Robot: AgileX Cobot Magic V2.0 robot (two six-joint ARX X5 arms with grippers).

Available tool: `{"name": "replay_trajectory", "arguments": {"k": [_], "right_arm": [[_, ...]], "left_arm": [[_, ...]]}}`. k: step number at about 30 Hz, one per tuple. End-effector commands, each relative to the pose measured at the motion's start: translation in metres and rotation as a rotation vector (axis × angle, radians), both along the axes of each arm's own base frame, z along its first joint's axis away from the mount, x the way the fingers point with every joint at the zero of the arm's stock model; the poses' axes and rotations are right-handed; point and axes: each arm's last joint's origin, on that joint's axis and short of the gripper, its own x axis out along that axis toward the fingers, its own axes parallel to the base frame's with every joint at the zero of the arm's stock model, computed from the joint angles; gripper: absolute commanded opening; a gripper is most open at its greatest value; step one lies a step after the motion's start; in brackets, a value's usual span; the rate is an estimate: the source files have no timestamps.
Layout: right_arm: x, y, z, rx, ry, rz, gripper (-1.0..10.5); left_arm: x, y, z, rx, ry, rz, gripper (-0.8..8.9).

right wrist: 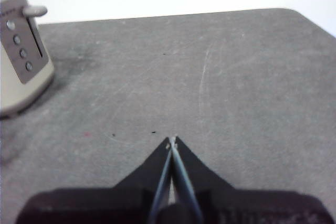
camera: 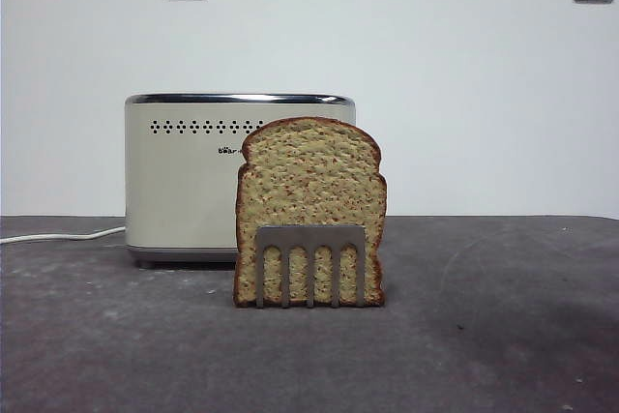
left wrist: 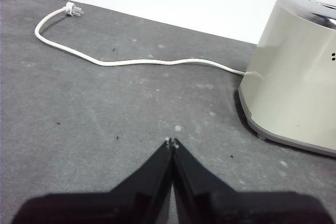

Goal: Pick up a slice of bread from the rack,put the bread on the toaster,press the button

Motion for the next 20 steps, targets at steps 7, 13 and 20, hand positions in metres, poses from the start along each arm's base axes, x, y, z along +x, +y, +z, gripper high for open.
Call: {"name": "replay_trajectory", "arguments": {"k": [7,13,20], "right_arm": [[0.0,0.001,0.0,0.333,0.017,-0.015,-0.1],[-0.002,0.002,0.023,0.355,-0.026,0.0,-0.1],[-0.001,0.003,0.071,0.336,-0.033,0.065,-0.1]], "left_arm": [[0.0,-0.006,0.0,-0.077,-0.002,-0.184,-0.07],[-0.006,-0.008,0.023,-0.121,-0.033,-0.235,-0.06],[-0.019,-0.01,0.069,-0.109,-0.085,-0.271,-0.07]]}}
